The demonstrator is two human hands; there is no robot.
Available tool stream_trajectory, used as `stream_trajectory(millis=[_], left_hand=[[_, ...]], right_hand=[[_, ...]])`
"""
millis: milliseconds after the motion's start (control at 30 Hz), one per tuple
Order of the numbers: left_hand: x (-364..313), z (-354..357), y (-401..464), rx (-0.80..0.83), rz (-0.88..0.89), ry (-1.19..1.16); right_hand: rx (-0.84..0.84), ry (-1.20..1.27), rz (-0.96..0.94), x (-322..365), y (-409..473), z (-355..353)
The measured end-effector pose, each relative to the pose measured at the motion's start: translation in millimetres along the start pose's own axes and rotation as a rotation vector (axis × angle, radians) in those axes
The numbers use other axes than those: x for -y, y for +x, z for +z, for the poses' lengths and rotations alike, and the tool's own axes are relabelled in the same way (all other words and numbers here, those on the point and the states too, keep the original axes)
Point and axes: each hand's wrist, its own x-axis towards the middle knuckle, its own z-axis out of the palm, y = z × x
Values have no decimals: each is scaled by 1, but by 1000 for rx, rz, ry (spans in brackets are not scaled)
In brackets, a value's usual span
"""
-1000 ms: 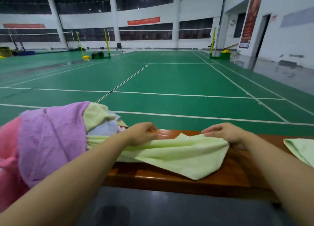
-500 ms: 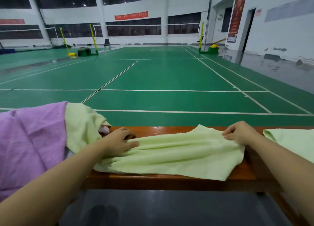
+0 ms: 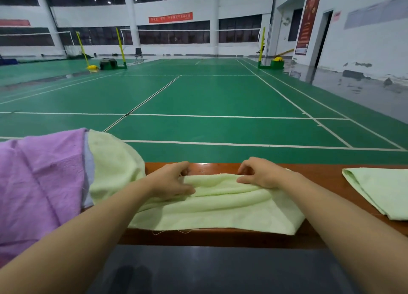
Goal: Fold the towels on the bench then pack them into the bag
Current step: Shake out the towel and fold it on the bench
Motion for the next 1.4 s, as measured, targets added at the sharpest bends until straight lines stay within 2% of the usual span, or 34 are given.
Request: stream_trajectory(millis=[67,167,267,367,467,567,767,933,1000,1067,1200,1333,1400], left_hand=[[3,-4,0,62,-49,6],[5,-8,6,128,-106,175],[0,-17,19,26,-90,260],[-12,-31,30,-97,-55,231],[-25,-48,33,-55,-69,180],[-26,-66,29,-19,-95,39],[-14,-86,25,-84,-98,-399],[1,-96,25,37,-76,-430],[2,-97,27,-20,-49,-358],[7,-98,32,-161,0,-343],[6,-103,36,-439,66,-497],[-1,-106,35,-507,22,-693],[0,-109,33,-459,-4,-632]], right_hand=[[38,-18,42,-20,-9,-5],[35,-51,93,-43,-23,-11],[-102,15,118,-56,-31,-21],[-296,56,119,-60,-32,-40],[-403,59,149,-62,-32,-69],[-369,40,197,-67,-38,-98],[-264,110,254,-81,-55,-122],[-167,339,232,-81,-60,-124],[-165,476,215,-80,-61,-122],[-164,567,194,-79,-58,-121],[-181,600,167,-79,-51,-121],[-269,631,153,-75,-46,-121],[-400,616,148,-77,-42,-122]])
